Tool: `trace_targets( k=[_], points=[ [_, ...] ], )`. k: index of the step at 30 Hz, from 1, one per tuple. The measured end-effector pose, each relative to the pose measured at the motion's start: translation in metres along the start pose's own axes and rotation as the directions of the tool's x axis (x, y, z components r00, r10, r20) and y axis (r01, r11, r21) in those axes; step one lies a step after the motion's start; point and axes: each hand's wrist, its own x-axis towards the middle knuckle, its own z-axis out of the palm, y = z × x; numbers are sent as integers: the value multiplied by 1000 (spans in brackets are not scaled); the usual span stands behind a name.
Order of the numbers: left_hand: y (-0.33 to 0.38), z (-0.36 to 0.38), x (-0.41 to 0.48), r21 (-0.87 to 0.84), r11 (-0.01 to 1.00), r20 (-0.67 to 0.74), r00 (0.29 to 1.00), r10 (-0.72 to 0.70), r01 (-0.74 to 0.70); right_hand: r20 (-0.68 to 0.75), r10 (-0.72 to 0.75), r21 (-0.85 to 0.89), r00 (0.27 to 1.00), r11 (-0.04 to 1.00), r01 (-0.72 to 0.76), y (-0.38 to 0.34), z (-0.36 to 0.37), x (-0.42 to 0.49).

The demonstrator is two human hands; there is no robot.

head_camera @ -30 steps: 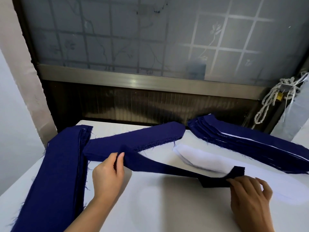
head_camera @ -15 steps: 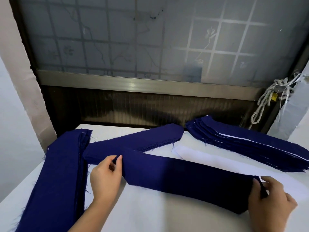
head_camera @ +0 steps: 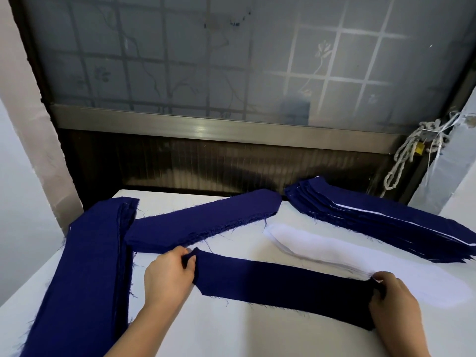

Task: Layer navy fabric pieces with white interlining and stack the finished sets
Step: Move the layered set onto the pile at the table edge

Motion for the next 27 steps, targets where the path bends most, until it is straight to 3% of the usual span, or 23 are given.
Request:
trace_targets(
  k=[6,9,12,14,17,22,27],
  points=[
    [5,-2,-2,-139,990,-74,997,21,-31,-77,-210,-393,975,905,164,-19,3,5],
    [10,-5,-7,-85,982,-144,977,156,-170,64,-310,-334,949,889,313,-47,11,25],
    [16,-3,-14,17,906,-111,900,422,-423,166,-413,-148,896,887,437,-81,34,46],
    [16,-2,-14,33,873,-87,868,488,-487,215,-452,-55,866,879,473,-101,49,57],
    [12,-3,-12,12,909,-61,907,417,-417,336,-468,-100,818,845,525,-115,68,69],
    [12,0,-11,27,921,-1,921,389,-389,380,-436,-247,816,802,544,-118,79,75],
    [12,-1,-9,6,940,30,939,342,-342,353,-382,-148,854,879,454,-114,79,76]
  ],
)
